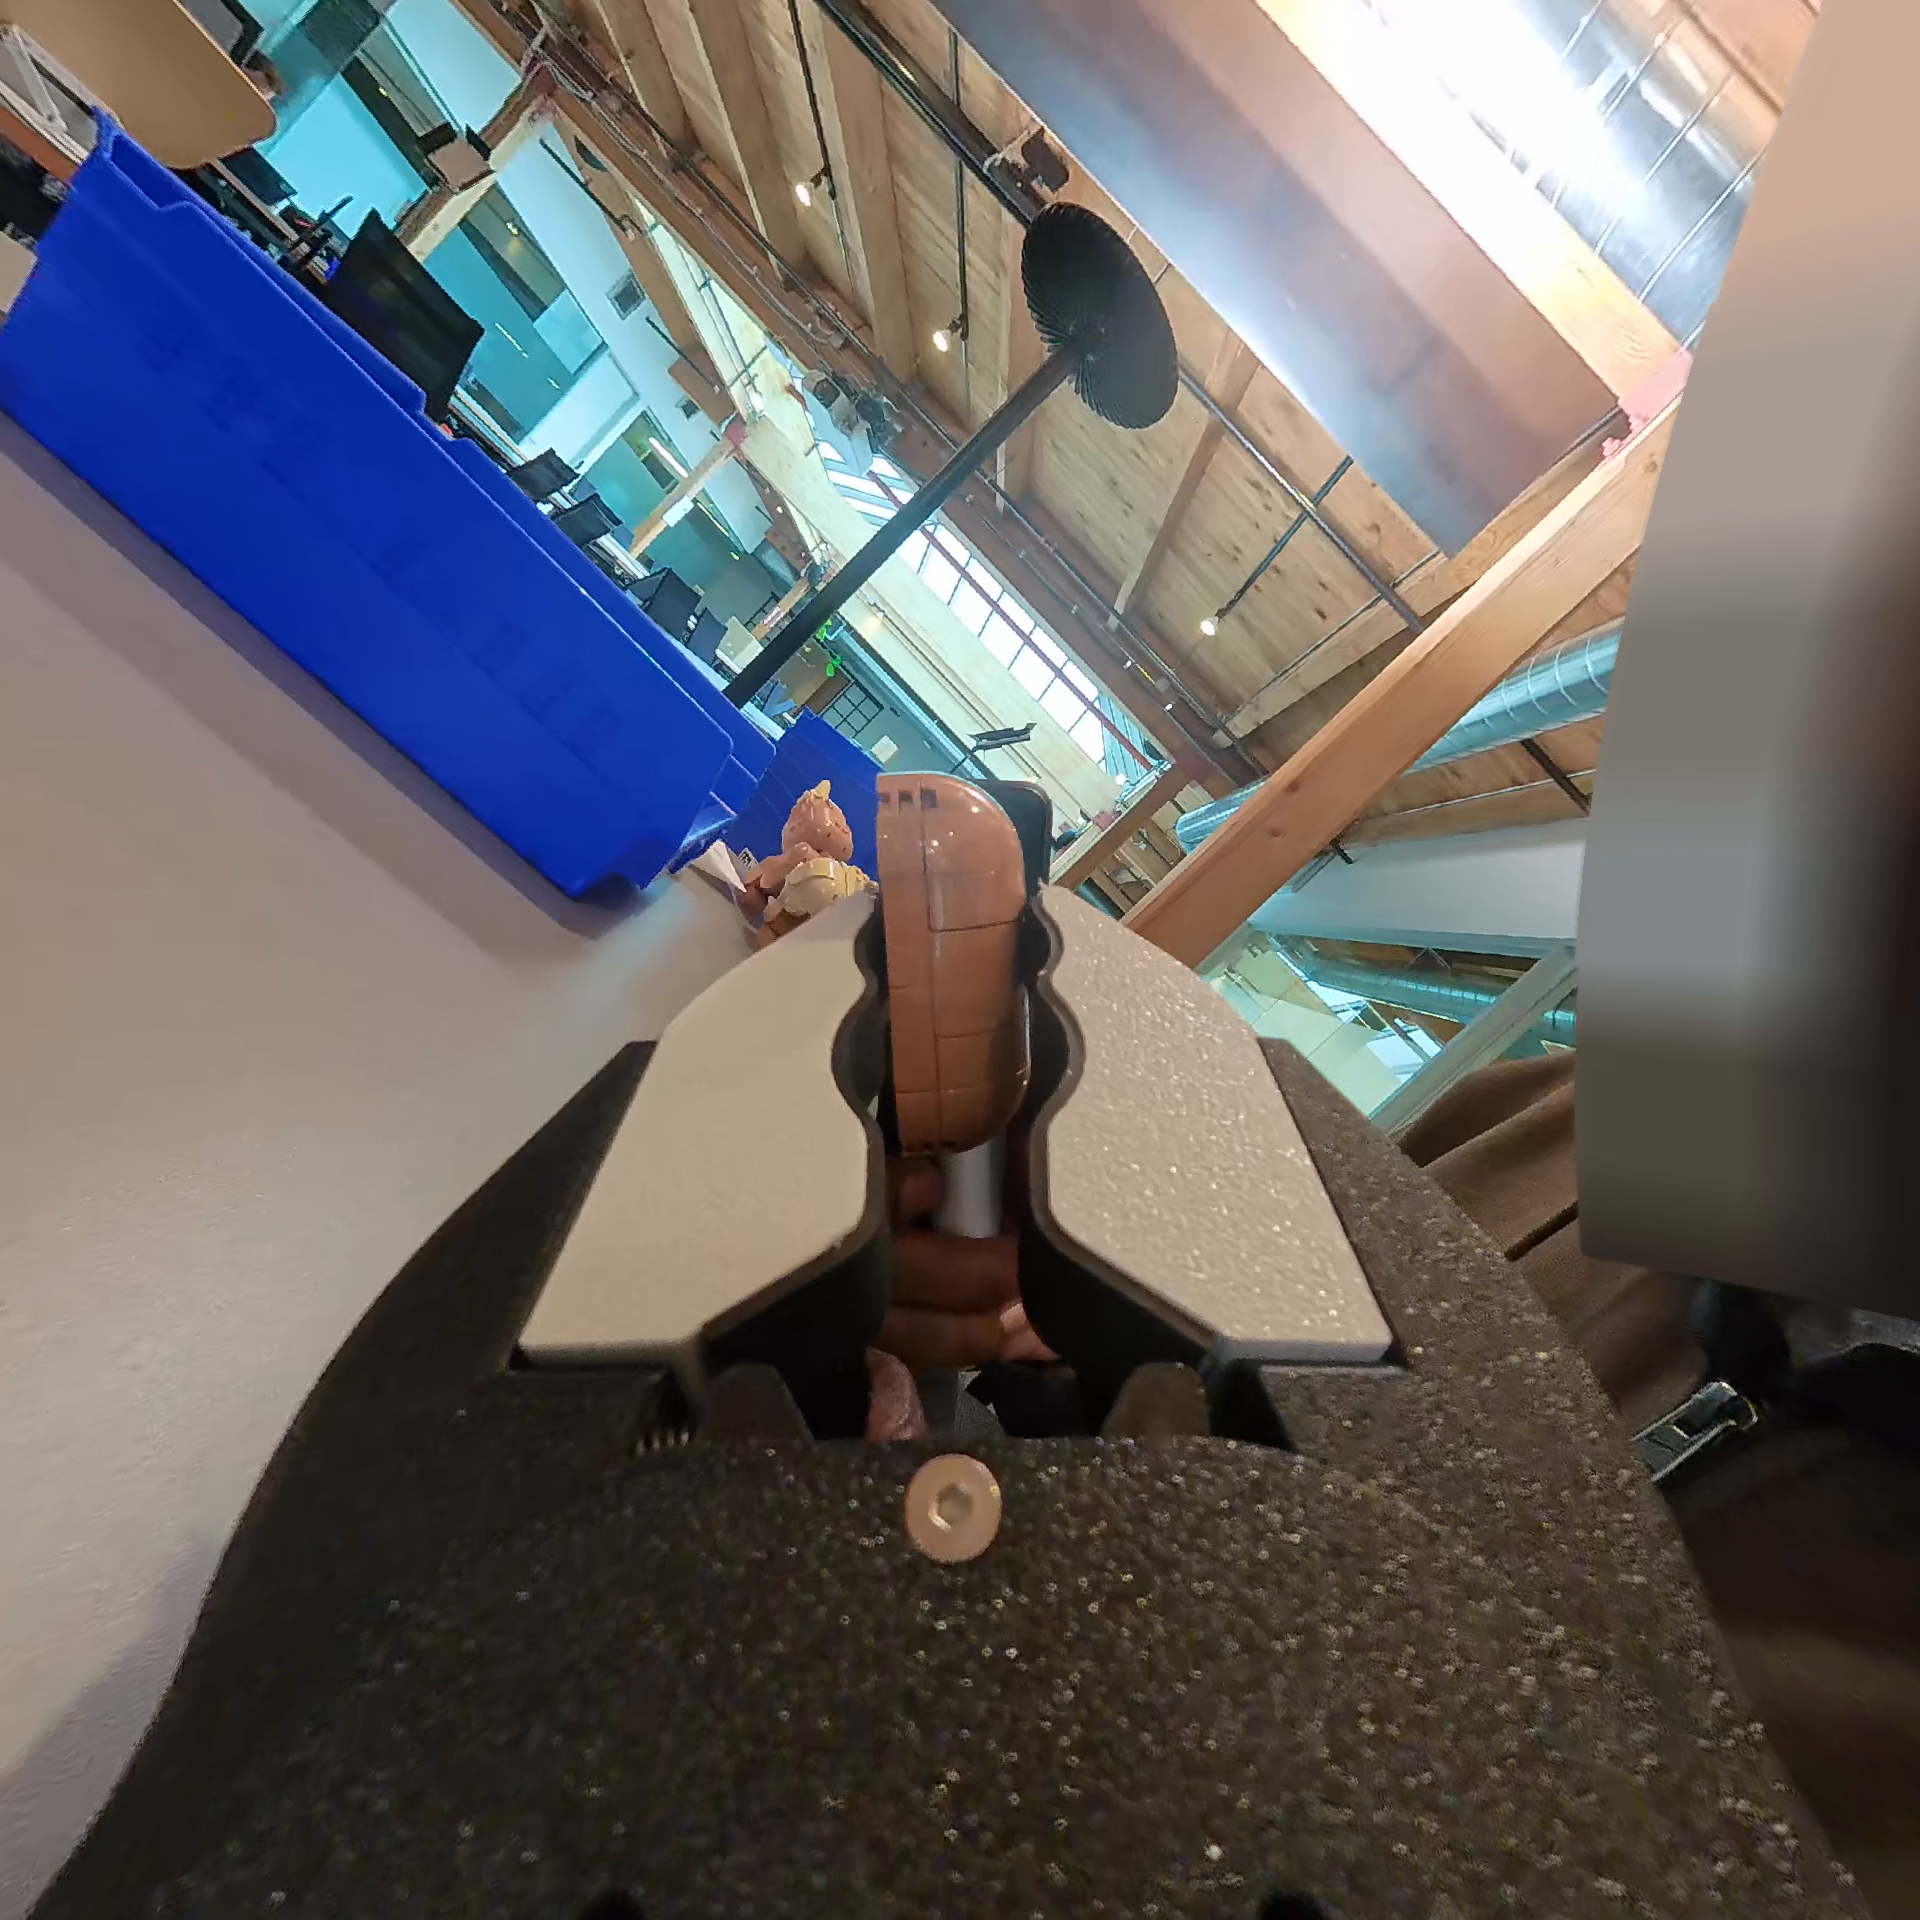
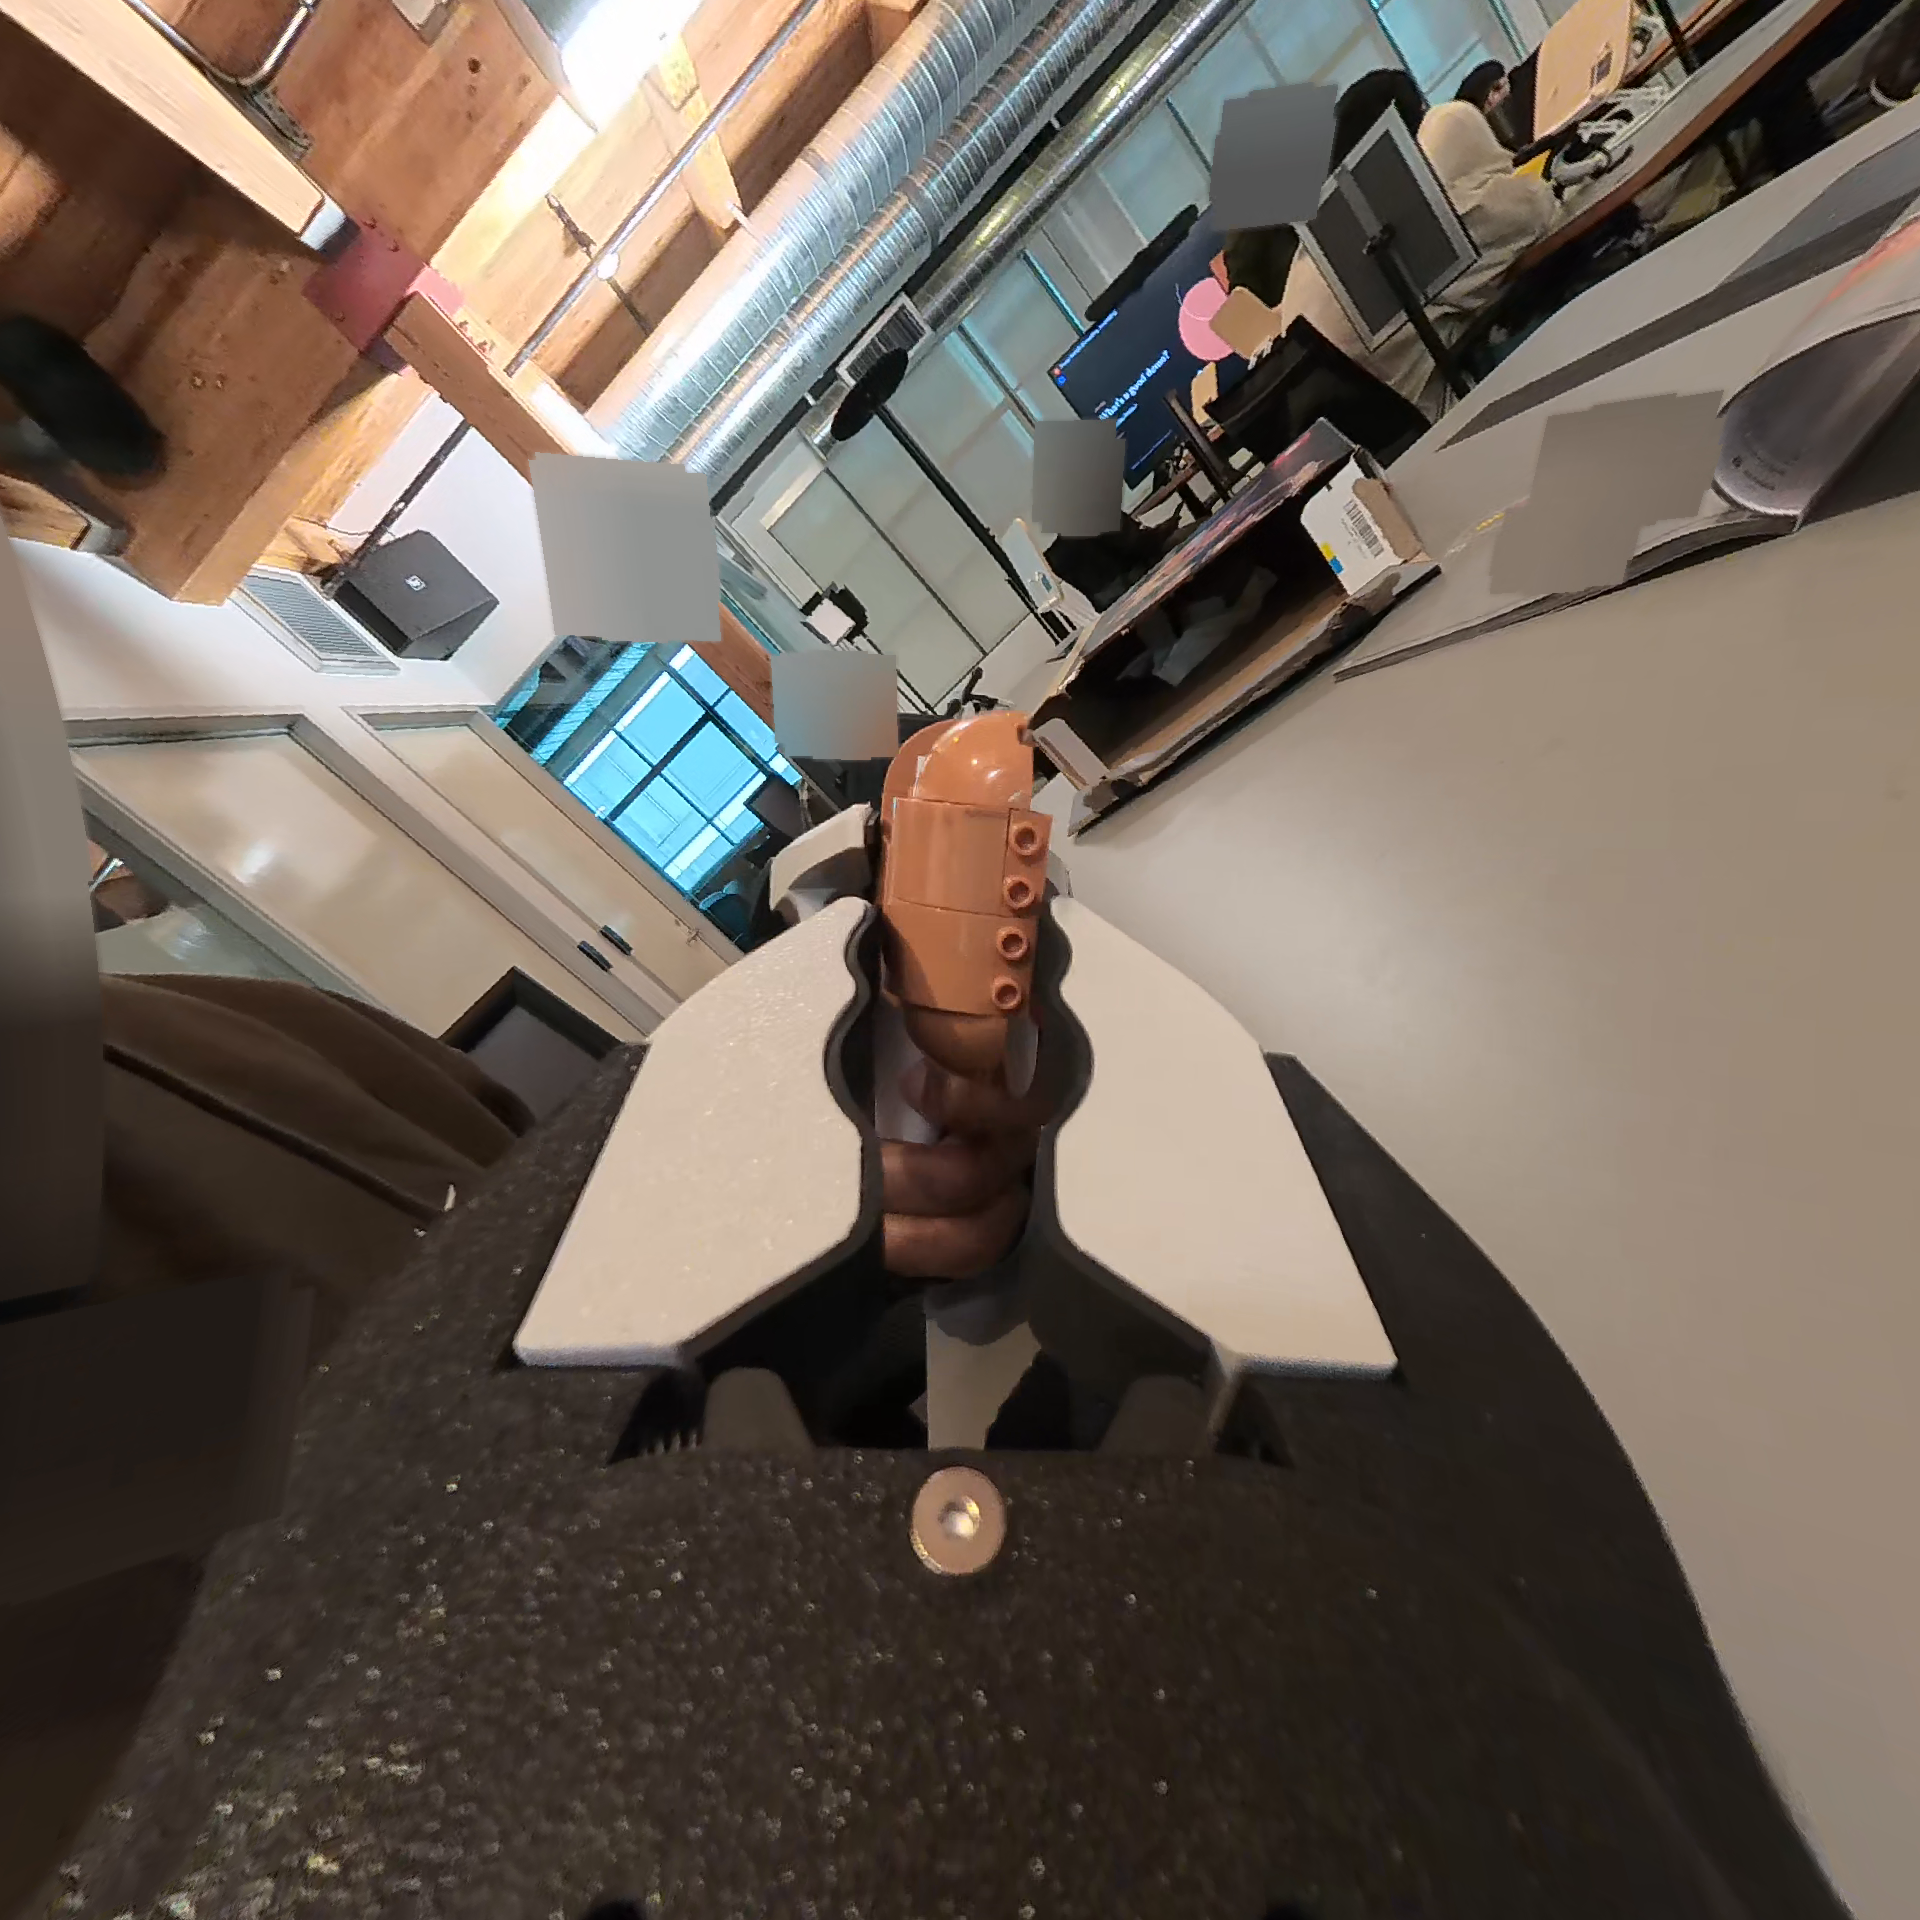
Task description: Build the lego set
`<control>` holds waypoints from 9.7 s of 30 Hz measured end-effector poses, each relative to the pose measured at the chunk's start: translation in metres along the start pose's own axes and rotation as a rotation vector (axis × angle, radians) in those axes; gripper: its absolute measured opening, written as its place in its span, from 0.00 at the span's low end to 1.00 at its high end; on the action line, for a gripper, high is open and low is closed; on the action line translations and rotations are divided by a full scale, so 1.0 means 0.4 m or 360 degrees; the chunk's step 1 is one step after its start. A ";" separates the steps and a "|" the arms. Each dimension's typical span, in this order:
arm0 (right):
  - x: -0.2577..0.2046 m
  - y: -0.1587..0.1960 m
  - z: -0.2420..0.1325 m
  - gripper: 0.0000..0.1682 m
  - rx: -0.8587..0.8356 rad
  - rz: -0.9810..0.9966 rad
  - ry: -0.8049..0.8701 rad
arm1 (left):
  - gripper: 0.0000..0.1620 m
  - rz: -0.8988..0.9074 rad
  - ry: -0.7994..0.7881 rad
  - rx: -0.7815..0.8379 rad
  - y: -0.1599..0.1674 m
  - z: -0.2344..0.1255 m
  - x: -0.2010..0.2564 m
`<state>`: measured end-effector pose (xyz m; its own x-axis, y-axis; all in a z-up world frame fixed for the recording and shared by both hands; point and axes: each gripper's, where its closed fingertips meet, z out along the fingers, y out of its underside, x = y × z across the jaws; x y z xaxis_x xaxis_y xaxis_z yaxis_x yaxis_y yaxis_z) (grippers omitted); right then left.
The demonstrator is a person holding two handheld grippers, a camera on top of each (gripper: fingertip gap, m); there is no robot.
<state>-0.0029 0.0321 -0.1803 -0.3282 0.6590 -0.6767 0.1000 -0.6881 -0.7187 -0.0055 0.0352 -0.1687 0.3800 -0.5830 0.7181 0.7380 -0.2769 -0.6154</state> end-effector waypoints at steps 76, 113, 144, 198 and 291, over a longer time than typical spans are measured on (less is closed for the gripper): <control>-0.019 -0.016 -0.022 0.14 0.0156 -0.0020 -0.0086 | 0.15 0.0033 0.0056 0.0054 0.014 0.029 0.017; -0.019 -0.023 -0.023 0.15 0.0168 -0.0034 -0.0100 | 0.15 0.0121 0.0031 -0.0025 0.034 0.023 0.018; 0.023 -0.033 0.037 0.15 0.0531 0.0414 -0.0045 | 0.15 0.0021 -0.0189 0.0607 -0.031 0.016 -0.027; 0.252 0.042 -0.012 0.31 -0.1025 -0.0881 0.0744 | 0.17 -0.0368 -0.1213 0.0330 -0.019 -0.095 -0.269; 0.066 -0.212 -0.315 0.08 -0.1076 -0.1027 0.0503 | 0.01 0.0786 -0.0828 -0.0550 -0.167 -0.094 -0.320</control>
<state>0.0982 0.1460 -0.1571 -0.2521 0.9656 -0.0638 0.5382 0.0851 -0.8385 -0.1243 0.0997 -0.2317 0.8926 -0.2926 0.3430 0.2338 -0.3502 -0.9070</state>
